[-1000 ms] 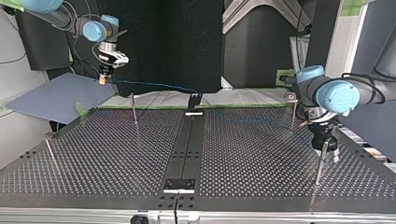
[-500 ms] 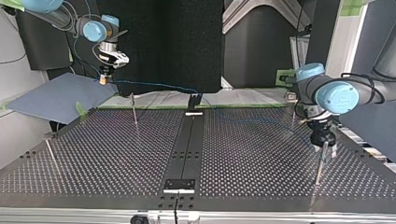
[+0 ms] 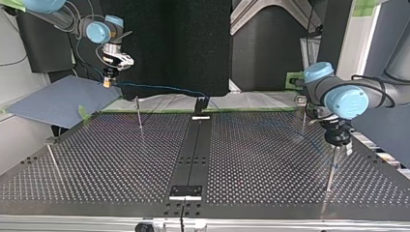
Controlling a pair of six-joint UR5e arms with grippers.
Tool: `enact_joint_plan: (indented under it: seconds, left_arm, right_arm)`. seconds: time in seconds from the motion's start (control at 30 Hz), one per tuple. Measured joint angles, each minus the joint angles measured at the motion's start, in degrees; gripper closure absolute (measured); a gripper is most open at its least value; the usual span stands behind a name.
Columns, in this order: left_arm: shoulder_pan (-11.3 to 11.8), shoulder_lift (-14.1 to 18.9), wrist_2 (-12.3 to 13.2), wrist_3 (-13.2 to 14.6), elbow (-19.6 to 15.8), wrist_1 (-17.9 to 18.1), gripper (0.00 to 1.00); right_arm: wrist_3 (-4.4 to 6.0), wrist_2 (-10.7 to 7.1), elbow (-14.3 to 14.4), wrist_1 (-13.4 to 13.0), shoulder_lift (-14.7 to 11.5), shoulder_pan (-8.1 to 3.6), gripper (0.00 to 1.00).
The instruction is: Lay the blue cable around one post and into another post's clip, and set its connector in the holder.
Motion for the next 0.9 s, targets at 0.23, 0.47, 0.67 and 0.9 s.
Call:
enact_joint_plan:
  seconds: [0.23,0.47,0.67,0.9]
  left_arm:
    - [-0.47,1.25,-0.06,1.33,0.0,-0.84,0.0]
    - [-0.63,3.3,0.45,1.34,0.0,-2.42,0.0]
    - [-1.05,3.96,0.4,1.38,-0.02,-3.86,0.0]
    - [-1.51,6.4,0.07,1.24,-0.62,-7.25,0.0]
  right_arm:
    - [0.03,0.0,-0.01,0.07,0.0,0.01,1.0]
    - [0.04,0.0,0.0,0.12,0.01,0.01,1.0]
    - [0.04,0.0,0.01,0.14,0.0,0.04,1.0]
    - [0.04,0.0,0.0,0.15,0.01,0.09,1.0]
